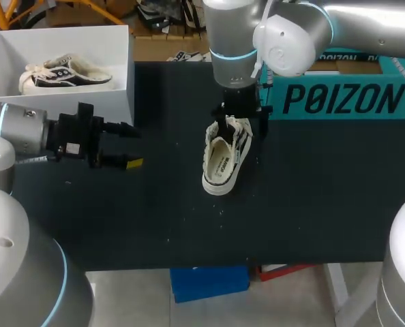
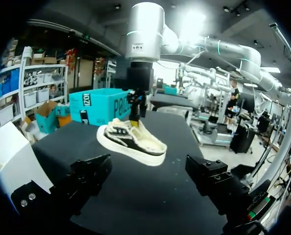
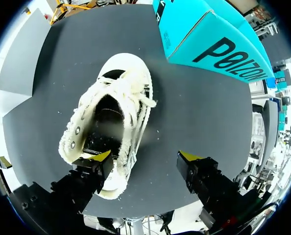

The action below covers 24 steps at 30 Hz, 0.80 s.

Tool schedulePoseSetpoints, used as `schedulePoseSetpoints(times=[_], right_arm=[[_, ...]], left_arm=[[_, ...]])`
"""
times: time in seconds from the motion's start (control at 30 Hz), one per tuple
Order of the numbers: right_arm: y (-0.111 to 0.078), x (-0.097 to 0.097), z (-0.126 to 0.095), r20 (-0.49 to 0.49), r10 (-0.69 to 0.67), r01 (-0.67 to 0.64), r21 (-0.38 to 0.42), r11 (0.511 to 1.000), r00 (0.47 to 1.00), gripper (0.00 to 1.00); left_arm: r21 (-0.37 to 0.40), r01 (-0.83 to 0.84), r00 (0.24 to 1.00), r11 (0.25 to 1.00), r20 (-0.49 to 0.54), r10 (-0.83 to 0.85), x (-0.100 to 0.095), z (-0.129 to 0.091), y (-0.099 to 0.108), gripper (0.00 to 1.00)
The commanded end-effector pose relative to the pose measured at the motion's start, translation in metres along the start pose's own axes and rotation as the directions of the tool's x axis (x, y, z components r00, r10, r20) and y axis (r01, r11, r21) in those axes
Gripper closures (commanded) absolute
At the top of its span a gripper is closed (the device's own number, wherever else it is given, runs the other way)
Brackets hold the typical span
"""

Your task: Take the shoe out of the shoebox, open the shoe tongue, remove and reinsert the insole, then place the shoe into the shoebox

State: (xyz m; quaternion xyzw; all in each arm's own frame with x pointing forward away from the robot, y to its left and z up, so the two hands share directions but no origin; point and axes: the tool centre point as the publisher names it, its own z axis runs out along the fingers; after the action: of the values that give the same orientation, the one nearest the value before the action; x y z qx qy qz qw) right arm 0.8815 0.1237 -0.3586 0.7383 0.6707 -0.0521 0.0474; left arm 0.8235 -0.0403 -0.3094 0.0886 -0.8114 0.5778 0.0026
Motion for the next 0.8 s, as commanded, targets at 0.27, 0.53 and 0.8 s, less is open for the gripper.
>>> schedulePoseSetpoints(times=[0.27, 0.53, 0.8], right_arm=[[-0.001, 0.005, 0.016, 0.047, 0.044, -0.042, -0.028, 0.999, 0.998, 0.28], [0.001, 0.004, 0.025, 0.064, 0.055, -0.052, -0.048, 0.997, 0.996, 0.28], [0.000, 0.011, 0.047, 0.037, 0.072, -0.070, -0.055, 0.996, 0.997, 0.40]], left_arm=[[-0.001, -0.002, 1.000, 1.000, 0.006, 0.002, 0.001, 0.001, 0.001, 0.00], [-0.001, -0.002, 1.000, 1.000, 0.006, 0.002, 0.001, 0.001, 0.001, 0.00], [-0.001, -0.002, 1.000, 1.000, 0.006, 0.002, 0.001, 0.001, 0.001, 0.00]])
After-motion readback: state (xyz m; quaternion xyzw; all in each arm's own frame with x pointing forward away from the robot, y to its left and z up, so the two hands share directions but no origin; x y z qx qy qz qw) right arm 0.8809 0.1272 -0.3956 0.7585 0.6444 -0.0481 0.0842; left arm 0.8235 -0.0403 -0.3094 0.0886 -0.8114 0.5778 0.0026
